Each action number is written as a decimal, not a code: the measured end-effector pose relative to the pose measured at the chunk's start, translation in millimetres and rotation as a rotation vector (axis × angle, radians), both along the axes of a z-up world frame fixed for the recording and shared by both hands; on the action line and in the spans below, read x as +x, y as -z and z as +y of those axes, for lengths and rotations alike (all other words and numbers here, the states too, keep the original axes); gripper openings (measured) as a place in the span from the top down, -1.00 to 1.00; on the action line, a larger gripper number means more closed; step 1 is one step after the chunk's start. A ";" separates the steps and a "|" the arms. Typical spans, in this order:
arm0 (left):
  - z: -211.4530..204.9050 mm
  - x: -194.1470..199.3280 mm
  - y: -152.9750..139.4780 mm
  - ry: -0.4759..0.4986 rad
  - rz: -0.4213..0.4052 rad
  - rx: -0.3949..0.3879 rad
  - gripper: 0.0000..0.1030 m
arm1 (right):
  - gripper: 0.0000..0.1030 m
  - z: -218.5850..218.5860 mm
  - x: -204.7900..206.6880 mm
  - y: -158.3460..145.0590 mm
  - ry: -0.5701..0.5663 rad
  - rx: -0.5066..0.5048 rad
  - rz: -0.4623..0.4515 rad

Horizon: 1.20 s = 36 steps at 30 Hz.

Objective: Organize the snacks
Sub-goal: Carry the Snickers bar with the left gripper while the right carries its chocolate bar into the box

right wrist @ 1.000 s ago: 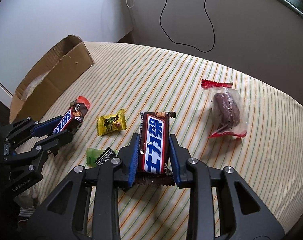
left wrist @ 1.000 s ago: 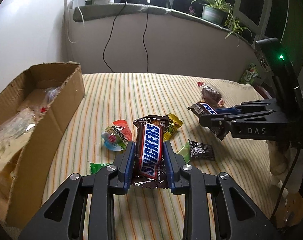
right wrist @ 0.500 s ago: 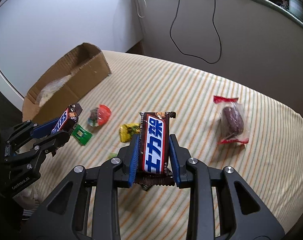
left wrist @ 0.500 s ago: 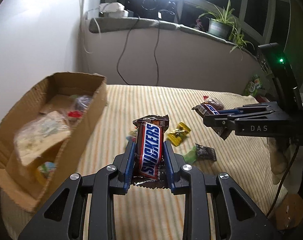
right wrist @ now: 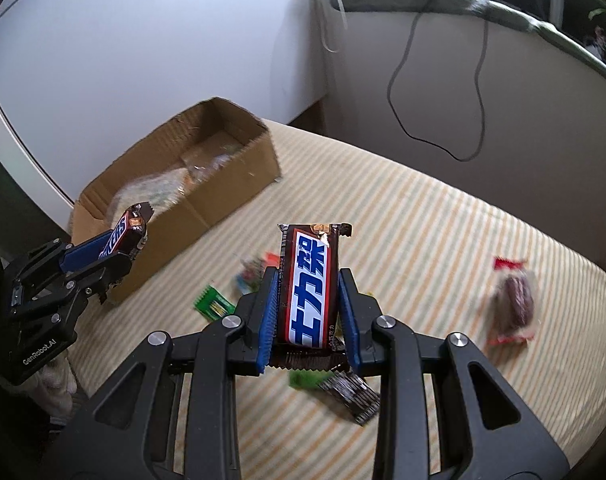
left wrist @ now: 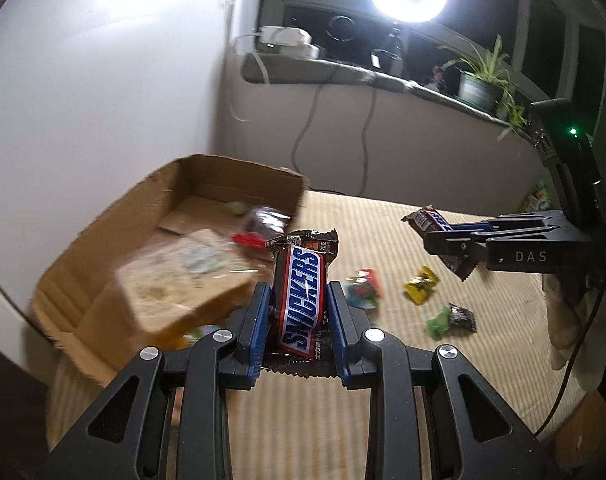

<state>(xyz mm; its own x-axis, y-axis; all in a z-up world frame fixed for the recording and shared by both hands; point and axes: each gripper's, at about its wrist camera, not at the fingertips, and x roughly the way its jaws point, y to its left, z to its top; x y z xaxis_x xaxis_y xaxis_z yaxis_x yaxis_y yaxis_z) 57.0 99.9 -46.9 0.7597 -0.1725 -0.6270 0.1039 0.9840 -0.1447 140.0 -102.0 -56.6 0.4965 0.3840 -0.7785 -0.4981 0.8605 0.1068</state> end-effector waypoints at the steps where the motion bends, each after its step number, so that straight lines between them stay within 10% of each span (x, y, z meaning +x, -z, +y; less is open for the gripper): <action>1: 4.7 -0.2 -0.6 -0.011 -0.001 -0.001 0.48 | 0.42 7.2 1.4 -1.2 -0.008 0.000 -0.004; 36: 86.6 4.6 9.6 -0.255 0.014 0.061 0.48 | 0.42 157.4 65.5 -3.7 -0.187 -0.003 0.009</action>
<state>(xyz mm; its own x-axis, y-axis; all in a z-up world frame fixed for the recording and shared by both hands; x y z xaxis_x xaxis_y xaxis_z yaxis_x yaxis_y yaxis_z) 61.7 186.5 -56.5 0.7650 0.0621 -0.6410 -0.1500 0.9851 -0.0836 205.5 55.4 -52.9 0.4095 0.4670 -0.7837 -0.6488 0.7530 0.1097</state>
